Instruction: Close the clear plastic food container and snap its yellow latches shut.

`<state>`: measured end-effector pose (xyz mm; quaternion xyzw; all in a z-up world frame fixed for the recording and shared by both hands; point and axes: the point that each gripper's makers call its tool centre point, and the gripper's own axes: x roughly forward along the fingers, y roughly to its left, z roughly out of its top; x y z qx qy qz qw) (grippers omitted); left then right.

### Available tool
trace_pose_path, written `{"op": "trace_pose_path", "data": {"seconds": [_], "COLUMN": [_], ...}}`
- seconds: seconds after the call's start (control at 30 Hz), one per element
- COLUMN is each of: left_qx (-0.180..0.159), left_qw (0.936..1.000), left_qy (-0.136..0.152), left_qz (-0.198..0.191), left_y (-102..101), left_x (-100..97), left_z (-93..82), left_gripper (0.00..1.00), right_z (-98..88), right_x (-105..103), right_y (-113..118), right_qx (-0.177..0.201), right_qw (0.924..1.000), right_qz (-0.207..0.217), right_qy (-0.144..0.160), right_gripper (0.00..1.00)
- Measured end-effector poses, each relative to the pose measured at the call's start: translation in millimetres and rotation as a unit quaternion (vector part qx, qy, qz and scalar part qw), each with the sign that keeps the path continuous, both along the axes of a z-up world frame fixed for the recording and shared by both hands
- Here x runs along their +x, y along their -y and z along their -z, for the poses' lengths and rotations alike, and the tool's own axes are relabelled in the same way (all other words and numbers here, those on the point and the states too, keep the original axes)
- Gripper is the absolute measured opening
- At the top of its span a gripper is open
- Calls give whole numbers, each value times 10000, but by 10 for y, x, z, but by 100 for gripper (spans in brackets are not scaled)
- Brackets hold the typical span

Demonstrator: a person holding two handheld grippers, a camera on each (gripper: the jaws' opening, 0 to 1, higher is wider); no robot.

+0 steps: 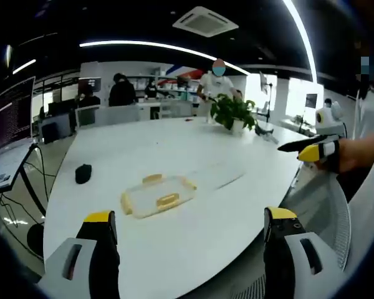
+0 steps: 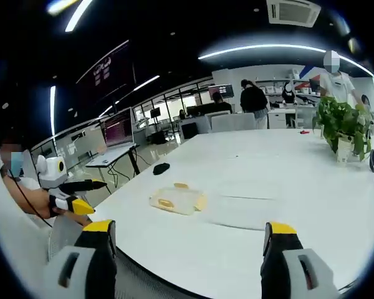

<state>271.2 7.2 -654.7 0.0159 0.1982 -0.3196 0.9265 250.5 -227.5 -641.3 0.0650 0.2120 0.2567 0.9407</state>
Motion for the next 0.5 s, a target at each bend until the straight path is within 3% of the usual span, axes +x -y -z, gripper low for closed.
{"op": "trace_pose_path", "data": {"seconds": [0.5], "left_qx": [-90], "left_qw": [9999], "left_qy": [18], "left_qz": [-56], "left_y": [-7], "left_x": [6], "left_z": [-24], "left_gripper": [97], "right_z": [4], "right_x": [-6], "right_y": [0], "right_qx": [-36], "right_qw": [10000], "right_qz": [-4], "right_qy": [16], "right_gripper": [99]}}
